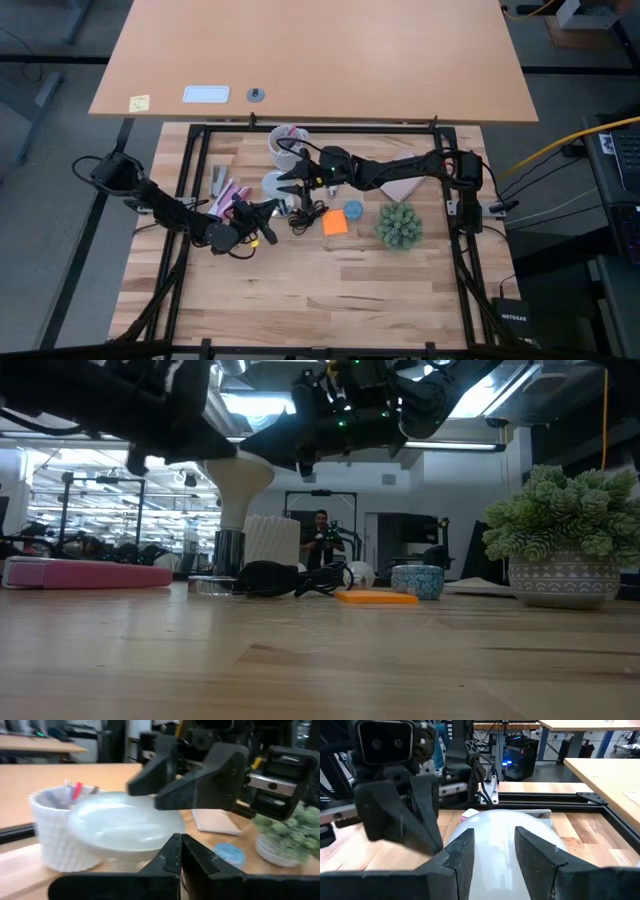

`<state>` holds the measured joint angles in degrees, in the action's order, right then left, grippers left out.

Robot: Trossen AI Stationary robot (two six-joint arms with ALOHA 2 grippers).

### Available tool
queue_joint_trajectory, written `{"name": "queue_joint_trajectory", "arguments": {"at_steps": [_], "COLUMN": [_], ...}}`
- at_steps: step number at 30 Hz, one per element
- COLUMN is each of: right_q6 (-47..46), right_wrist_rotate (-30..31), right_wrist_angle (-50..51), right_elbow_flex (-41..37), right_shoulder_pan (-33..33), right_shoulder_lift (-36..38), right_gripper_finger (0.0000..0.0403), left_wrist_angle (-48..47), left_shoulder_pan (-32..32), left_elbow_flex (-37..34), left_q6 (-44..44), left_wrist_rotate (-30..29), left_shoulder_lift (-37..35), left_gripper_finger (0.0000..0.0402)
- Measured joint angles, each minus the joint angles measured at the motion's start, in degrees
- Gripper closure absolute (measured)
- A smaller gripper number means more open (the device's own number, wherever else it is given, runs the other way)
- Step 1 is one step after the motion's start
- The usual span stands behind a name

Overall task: Screw lightbulb
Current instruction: Insert the lightbulb into the silver lamp

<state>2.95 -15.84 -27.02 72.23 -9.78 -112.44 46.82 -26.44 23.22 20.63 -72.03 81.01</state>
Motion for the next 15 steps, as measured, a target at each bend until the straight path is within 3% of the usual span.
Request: {"name": "queue_joint_trajectory", "arguments": {"at_steps": [9, 15], "right_q6": [-0.4, -1.1], "right_wrist_rotate": [-2.7, -3.0], "right_wrist_angle": [0.1, 0.0], "right_elbow_flex": [0.0, 0.0], "right_shoulder_pan": [0.1, 0.9], "right_shoulder_lift": [0.0, 0.0], "right_gripper_finger": [0.0260, 0.0260], "left_wrist_angle": [0.1, 0.1], "left_shoulder_pan": [-4.0, -4.2], "left_elbow_flex": [0.0, 0.0], "left_q6": [-0.4, -1.1], "left_wrist_rotate": [-11.3, -13.7], "left_shoulder_lift": [0.0, 0.0], "left_gripper_finger": [0.0401, 0.0401]}}
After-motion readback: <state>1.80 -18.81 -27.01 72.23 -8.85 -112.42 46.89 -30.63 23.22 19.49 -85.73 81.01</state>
